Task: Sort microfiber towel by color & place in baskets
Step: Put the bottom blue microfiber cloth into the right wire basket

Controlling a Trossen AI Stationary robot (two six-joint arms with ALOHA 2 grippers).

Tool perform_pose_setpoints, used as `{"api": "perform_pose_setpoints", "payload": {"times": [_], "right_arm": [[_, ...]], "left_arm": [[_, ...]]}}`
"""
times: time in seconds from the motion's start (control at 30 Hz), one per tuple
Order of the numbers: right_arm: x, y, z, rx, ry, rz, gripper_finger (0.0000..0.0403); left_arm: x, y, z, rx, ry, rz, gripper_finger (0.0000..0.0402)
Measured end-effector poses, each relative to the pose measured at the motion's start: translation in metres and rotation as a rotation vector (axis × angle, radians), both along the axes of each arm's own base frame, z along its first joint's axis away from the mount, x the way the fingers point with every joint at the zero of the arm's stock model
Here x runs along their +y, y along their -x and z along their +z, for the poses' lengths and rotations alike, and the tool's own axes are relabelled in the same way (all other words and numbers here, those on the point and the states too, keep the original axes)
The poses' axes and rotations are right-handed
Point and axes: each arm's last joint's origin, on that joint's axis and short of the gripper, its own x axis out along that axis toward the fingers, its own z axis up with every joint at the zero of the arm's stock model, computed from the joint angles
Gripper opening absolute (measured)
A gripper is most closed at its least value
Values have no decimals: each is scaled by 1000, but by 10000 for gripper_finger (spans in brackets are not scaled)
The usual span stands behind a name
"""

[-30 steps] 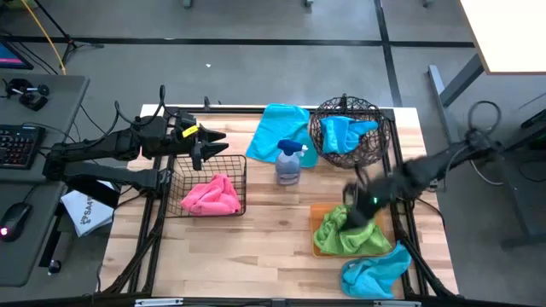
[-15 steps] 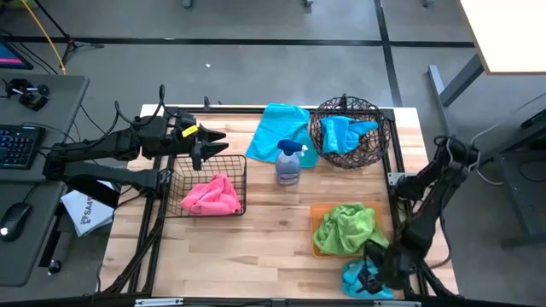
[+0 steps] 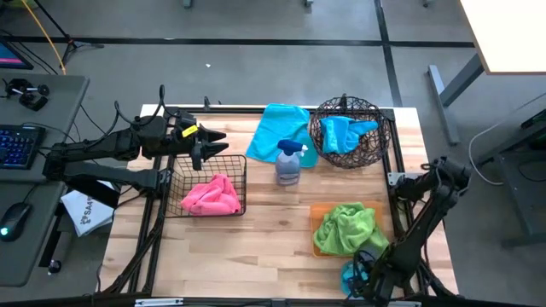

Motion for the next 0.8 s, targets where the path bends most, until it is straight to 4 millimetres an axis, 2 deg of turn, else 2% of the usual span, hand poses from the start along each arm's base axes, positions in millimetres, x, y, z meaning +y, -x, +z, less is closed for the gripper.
{"api": "perform_pose_setpoints", "payload": {"times": [0.27, 0.37, 0.43, 0.47, 0.53, 0.63, 0.67, 0.7, 0.8], "right_arm": [[1, -6, -34, 35, 154, 6, 298], [2, -8, -41, 27, 169, 42, 297], [2, -9, -44, 32, 170, 62, 282], [2, -9, -43, 34, 164, 80, 266], [2, -9, -43, 34, 152, 121, 208], [2, -8, -36, 15, 130, 165, 66], [2, -7, -33, -8, 115, 184, 34], [3, -7, -28, -38, 94, 197, 24], [5, -10, -2, -190, -22, 254, 27]], "left_arm": [[0, 0, 0, 0, 0, 0, 223], [0, 0, 0, 0, 0, 0, 223], [0, 0, 0, -1, 2, 0, 223], [0, 0, 0, -1, 1, 0, 223], [0, 0, 0, -1, 1, 0, 223], [0, 0, 0, -1, 1, 0, 223], [0, 0, 0, -1, 1, 0, 223], [0, 0, 0, -1, 0, 2, 223], [1, 0, 0, -4, -1, 7, 223]]}}
